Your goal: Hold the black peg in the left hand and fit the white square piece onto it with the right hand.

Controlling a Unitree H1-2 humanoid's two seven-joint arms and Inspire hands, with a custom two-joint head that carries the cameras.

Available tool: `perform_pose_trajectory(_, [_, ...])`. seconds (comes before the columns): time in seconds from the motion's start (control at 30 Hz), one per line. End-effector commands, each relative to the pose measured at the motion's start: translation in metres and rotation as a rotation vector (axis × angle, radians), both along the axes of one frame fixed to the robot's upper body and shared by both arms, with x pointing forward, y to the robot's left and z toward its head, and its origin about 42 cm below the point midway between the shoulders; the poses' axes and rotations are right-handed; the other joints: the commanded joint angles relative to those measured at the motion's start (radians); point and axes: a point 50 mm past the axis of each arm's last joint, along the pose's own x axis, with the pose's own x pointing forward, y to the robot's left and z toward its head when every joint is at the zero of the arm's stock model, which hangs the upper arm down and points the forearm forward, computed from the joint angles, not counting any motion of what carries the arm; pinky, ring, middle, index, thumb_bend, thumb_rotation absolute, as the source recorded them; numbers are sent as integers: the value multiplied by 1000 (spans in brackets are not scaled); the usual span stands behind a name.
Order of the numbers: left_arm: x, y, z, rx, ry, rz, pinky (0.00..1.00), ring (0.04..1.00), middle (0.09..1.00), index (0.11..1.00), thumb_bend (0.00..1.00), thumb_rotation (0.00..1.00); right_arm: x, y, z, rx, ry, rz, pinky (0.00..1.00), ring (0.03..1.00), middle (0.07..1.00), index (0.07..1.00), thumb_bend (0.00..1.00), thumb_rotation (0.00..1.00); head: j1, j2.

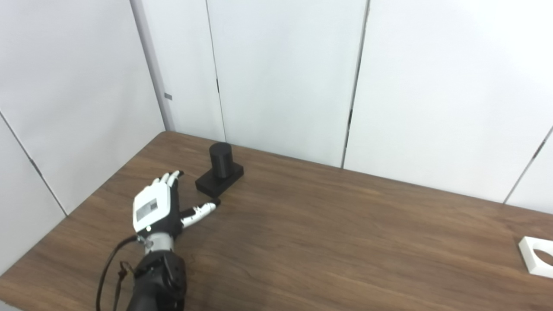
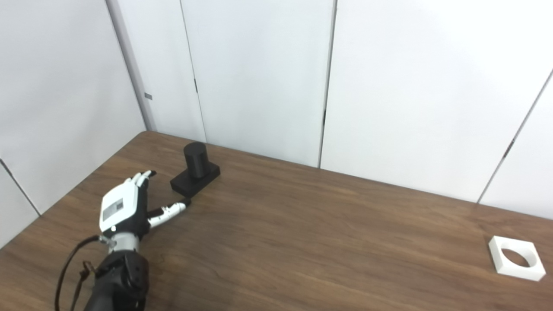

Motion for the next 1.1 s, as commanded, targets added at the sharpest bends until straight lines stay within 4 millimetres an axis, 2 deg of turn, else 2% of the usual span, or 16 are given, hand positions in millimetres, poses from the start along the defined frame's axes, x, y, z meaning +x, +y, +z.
perform_pose_trajectory(0.0, [15,9,17,42,-47,16,940,940,929,882,866,632,3,3,2,-3,-18,17,989,958,931,920,599,947,-1,3])
perform_pose_trajectory(0.27, [44,17,14,54,-14,28,919,935,920,870,875,628,1,5,3,-13,-20,21,977,950,927,914,592,951,-9,8])
perform_pose_trajectory(0.57, [76,16,9,84,57,-15,935,956,932,879,913,690,-1,7,6,-17,-35,22,972,943,925,924,557,972,-17,13])
perform_pose_trajectory(1.07, [106,17,1,-22,36,-25,901,926,901,819,949,602,-3,8,5,-18,-35,22,977,946,924,925,604,970,-27,14])
